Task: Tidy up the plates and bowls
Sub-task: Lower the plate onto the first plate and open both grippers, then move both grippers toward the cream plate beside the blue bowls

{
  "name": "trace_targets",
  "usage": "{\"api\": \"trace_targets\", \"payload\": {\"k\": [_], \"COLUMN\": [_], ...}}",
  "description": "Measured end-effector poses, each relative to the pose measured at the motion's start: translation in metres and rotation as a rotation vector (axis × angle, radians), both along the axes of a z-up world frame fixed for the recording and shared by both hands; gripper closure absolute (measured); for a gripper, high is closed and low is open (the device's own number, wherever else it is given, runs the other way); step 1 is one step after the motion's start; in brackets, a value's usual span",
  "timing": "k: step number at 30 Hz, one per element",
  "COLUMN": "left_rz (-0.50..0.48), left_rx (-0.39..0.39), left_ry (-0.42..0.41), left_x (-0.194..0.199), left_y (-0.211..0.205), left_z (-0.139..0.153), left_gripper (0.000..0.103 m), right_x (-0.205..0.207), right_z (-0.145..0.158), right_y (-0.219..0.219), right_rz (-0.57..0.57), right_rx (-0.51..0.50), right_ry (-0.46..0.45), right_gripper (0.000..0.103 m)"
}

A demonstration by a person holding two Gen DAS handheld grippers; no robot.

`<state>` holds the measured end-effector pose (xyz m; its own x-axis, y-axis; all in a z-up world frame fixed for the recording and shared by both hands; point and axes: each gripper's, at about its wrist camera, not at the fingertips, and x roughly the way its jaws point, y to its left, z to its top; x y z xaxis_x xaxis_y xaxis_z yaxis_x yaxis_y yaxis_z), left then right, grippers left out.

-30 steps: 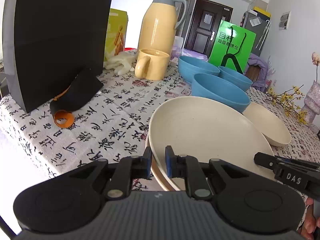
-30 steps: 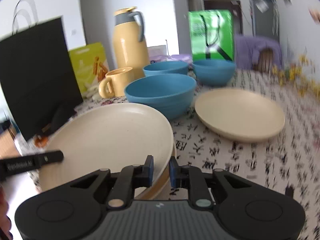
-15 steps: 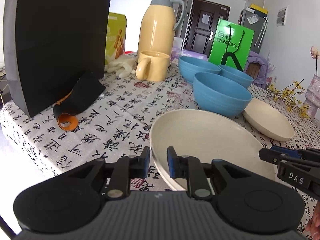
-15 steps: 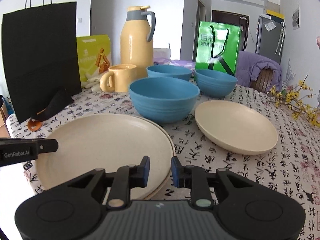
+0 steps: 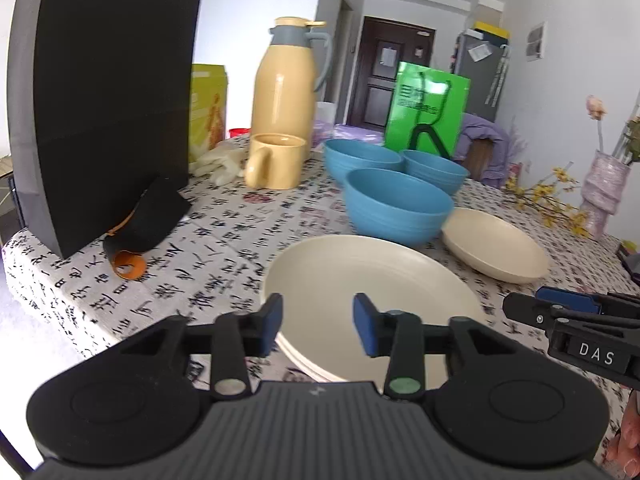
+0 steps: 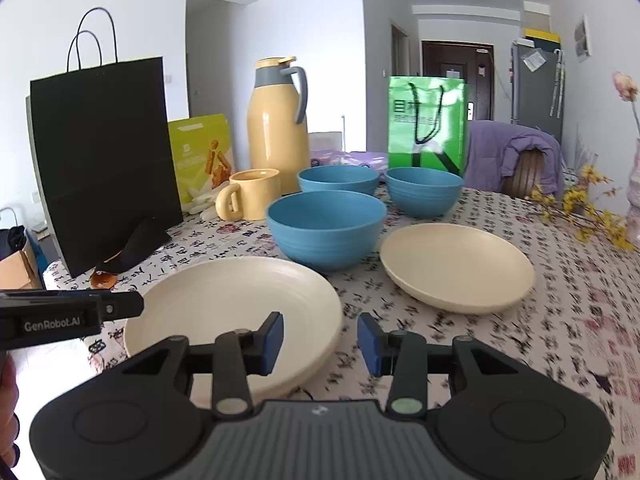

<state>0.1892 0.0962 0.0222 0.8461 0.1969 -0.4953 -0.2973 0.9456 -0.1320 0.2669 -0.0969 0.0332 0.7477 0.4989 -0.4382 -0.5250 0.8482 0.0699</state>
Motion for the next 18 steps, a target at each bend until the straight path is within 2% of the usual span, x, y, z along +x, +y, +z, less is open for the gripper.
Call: {"api": "trace_targets", "payload": {"k": [3, 6, 7, 10, 13, 18], "left_rz": [-0.036, -0.071, -0.088, -0.139, -0.18, -0.216], "left_rx": [-0.011, 0.009, 0.013, 0.01, 0.011, 0.016], "left_ry": [-0.006, -0.02, -0.025, -0.026, -0.033, -0.049], "left_x": [-0.006, -0.01, -0.012, -0.011, -0.008, 0.001], "left_y": [-0.013, -0.032, -0.038, -0.055, -0.07, -0.087], "left_z": [-0.001, 0.0, 0.0, -0.001, 0.0, 0.004], "left_gripper": [0.047, 0.024, 0.021, 0.014, 0.008, 0.006], "right_x": [-0.012, -0.023, -0.027, -0.037, -0.041, -0.039], "right_z": [-0.002, -0.003, -0.004, -0.007, -0.01, -0.014], "right_y": [-0.017, -0.04, -0.05, -0.08, -0.105, -0.13], "right_rz": [-0.025, -0.072, -0.095, -0.167, -0.232, -0.282], "right_rx": [0.005, 0.024, 0.033, 0.059, 0.081, 0.103], "right_ry": [-0.009, -0.011, -0.013, -0.024, -0.028, -0.022], "right_gripper": [0.058, 0.045, 0.04, 0.025, 0.021, 0.021]}}
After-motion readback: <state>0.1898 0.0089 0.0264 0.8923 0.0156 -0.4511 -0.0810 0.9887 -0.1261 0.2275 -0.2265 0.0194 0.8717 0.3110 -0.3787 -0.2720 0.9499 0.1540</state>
